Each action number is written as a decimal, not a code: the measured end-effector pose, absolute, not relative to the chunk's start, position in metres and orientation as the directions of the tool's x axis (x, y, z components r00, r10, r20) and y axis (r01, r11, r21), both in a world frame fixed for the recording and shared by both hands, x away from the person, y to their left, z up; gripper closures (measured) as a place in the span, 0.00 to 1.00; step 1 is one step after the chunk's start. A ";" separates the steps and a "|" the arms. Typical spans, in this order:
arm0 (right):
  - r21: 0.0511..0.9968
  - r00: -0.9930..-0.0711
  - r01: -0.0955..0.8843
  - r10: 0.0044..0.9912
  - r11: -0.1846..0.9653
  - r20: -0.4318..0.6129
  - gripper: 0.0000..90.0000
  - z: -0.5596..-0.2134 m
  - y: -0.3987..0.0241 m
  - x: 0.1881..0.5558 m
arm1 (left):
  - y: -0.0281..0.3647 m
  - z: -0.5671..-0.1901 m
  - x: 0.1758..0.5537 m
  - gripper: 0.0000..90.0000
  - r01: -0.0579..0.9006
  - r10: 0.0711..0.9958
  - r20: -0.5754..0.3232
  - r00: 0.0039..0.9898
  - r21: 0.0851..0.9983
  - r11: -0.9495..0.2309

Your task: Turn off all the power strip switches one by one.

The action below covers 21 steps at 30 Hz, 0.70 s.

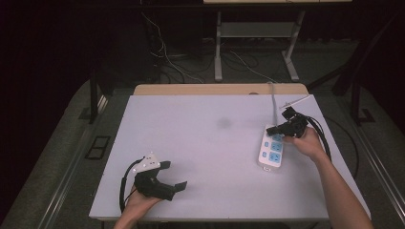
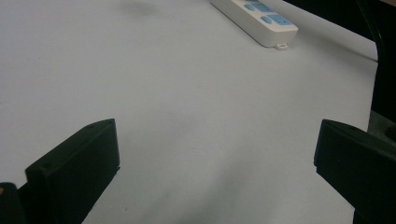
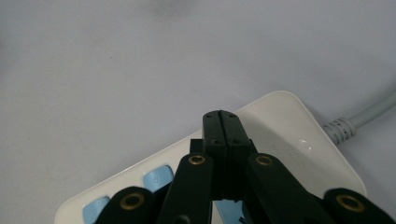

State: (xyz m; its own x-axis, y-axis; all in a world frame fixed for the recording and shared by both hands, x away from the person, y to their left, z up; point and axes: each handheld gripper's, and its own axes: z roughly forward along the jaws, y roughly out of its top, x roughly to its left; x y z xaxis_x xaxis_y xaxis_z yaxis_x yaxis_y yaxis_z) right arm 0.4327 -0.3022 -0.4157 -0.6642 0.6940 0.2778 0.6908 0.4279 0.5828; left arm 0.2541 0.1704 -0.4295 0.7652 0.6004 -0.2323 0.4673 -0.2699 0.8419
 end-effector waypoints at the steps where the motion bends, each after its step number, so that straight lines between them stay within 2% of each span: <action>1: 0.583 -0.666 0.690 0.693 0.429 0.278 1.00 -0.416 -0.302 0.433 | 0.170 -0.430 0.254 0.00 0.466 0.599 -0.231 0.766 0.842 -0.271; 16: 0.624 -0.657 0.674 0.707 0.396 0.261 1.00 -0.398 -0.305 0.420 | 0.170 -0.429 0.253 0.00 0.467 0.598 -0.234 0.766 0.842 -0.269; 21: 0.640 -0.636 0.679 0.724 0.361 0.267 0.87 -0.389 -0.308 0.411 | 0.170 -0.429 0.253 0.00 0.465 0.598 -0.232 0.768 0.843 -0.270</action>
State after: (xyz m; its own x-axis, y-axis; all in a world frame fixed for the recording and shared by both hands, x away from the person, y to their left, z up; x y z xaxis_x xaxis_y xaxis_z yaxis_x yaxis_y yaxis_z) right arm 0.4105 -0.3076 -0.3894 -0.6362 0.7238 0.2670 0.6788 0.3606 0.6397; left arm 0.2529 0.1695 -0.4289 0.7676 0.5976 -0.2317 0.4646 -0.2697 0.8434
